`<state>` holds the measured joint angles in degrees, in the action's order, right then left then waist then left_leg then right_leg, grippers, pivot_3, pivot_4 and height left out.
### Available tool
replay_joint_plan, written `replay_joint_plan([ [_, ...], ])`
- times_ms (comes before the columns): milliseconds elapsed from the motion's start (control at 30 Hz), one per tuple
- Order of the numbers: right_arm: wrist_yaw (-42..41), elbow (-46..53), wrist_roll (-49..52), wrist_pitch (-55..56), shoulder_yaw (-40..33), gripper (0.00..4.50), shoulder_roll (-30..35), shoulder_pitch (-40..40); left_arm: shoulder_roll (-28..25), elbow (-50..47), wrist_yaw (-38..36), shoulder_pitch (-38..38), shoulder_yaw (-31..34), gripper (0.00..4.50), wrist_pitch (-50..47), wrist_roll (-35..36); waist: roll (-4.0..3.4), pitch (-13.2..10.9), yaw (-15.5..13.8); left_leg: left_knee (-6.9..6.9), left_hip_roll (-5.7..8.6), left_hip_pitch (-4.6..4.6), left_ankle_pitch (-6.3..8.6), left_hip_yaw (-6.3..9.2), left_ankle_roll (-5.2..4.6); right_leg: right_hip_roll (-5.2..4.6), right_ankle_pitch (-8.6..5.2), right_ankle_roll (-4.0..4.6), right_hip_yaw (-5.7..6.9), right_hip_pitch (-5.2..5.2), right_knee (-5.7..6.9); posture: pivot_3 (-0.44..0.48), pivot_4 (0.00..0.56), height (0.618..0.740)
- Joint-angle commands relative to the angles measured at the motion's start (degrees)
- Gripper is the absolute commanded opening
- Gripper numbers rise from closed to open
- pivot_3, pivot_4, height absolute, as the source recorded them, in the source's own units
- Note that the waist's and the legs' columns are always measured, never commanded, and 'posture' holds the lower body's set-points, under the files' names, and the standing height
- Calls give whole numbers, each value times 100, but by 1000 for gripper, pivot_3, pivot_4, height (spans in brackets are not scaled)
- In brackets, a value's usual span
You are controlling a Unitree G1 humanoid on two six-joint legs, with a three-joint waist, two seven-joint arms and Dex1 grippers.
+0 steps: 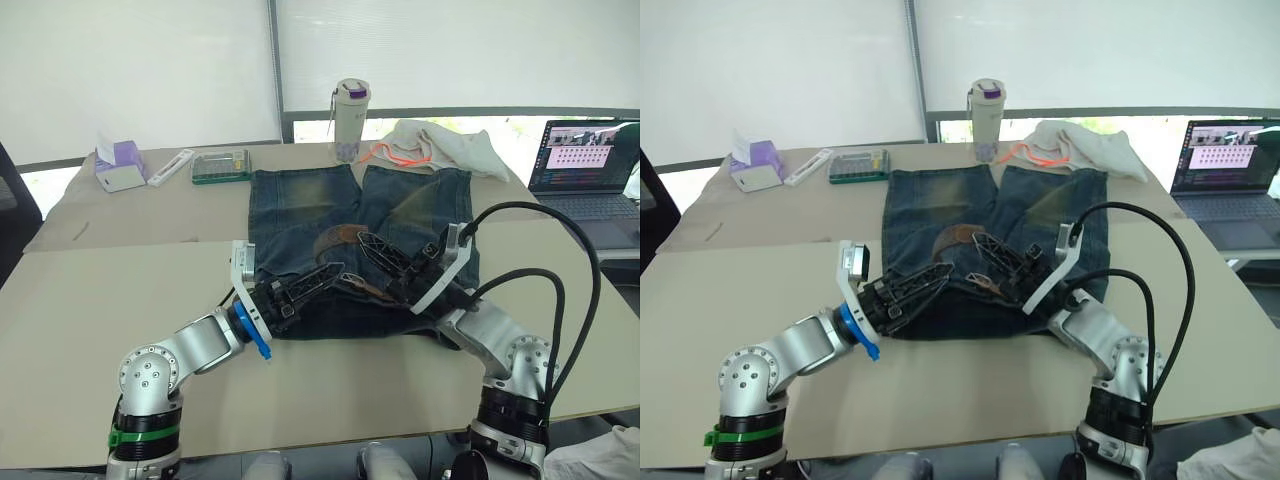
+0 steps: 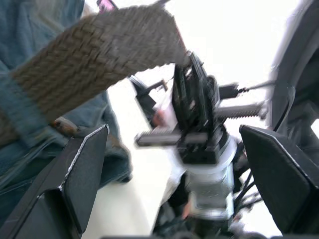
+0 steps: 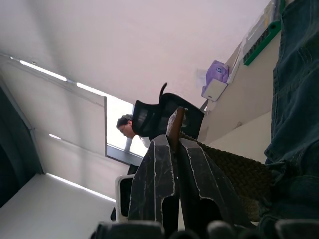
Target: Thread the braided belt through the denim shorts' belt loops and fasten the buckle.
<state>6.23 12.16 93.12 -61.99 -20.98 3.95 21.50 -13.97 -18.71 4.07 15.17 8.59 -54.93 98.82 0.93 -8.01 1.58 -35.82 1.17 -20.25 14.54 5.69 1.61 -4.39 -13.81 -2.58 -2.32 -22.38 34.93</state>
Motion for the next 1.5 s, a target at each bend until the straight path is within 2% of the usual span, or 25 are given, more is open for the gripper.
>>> replay_joint_plan([
  [33, 12, 273, 281, 308, 240, 0, 50, 10, 184, -192, 501, 84, -187, 4471, 416, 539, 0, 0, -21, -2, 1, 0, 0, 0, 0, 0, 0, 0, 0, 0, 0, 0, 150, 740],
  [200, 30, 264, 456, 643, 419, 0, 172, -54, 695, -234, 1183, 48, -306, 4471, 1173, 988, 1, 0, -65, -4, 2, -1, 0, -1, 0, 1, 0, 0, 1, 2, -3, 0, 150, 740],
  [400, 60, 276, 652, 928, 570, 0, 346, -156, 768, -15, 1548, 73, -288, 4471, 1595, 1085, 1, 0, -73, -4, 3, 0, 0, -1, 0, 3, 0, 0, 1, 3, -3, 0, 150, 740],
  [1033, -74, 336, 859, 1248, 992, 0, 655, -359, 738, 118, 1397, -33, -307, 4471, 1740, 1256, 1, -1, -74, -4, 3, -1, 0, -1, 0, 4, -2, -1, 2, 4, -6, 0, 150, 740],
  [1067, -79, 343, 875, 1246, 998, 0, 662, -373, 734, 133, 1385, -37, -293, 3945, 1747, 1259, 1, -1, -74, -4, 3, -1, 0, -1, 0, 4, -2, 0, 2, 4, -6, 0, 150, 740],
  [1100, -92, 351, 896, 1240, 1002, 0, 676, -388, 734, 151, 1381, -36, -273, 3932, 1765, 1256, 1, -1, -74, -4, 3, -1, 0, -1, 0, 4, -2, 0, 2, 4, -6, 0, 150, 740],
  [1133, -100, 360, 924, 1236, 1006, 0, 689, -407, 740, 177, 1387, -29, -239, 3638, 1807, 1254, 1, -1, -75, -4, 3, -1, 0, -1, 0, 4, -2, -1, 2, 4, -7, 0, 150, 740],
  [1467, -163, 381, 1046, 1240, 1073, 0, 926, -500, 663, 447, 1239, -48, -153, 245, 1750, 1209, 2, -1, -75, -3, 3, -2, 0, 0, 0, 4, -17, -25, 3, 4, -9, 0, 150, 740],
  [1500, -169, 373, 1039, 1244, 1075, 0, 949, -503, 651, 471, 1228, -49, -143, 47, 1745, 1199, 2, -1, -75, -3, 3, -2, 0, 0, 0, 4, -17, -26, 3, 4, -9, 0, 150, 740],
])
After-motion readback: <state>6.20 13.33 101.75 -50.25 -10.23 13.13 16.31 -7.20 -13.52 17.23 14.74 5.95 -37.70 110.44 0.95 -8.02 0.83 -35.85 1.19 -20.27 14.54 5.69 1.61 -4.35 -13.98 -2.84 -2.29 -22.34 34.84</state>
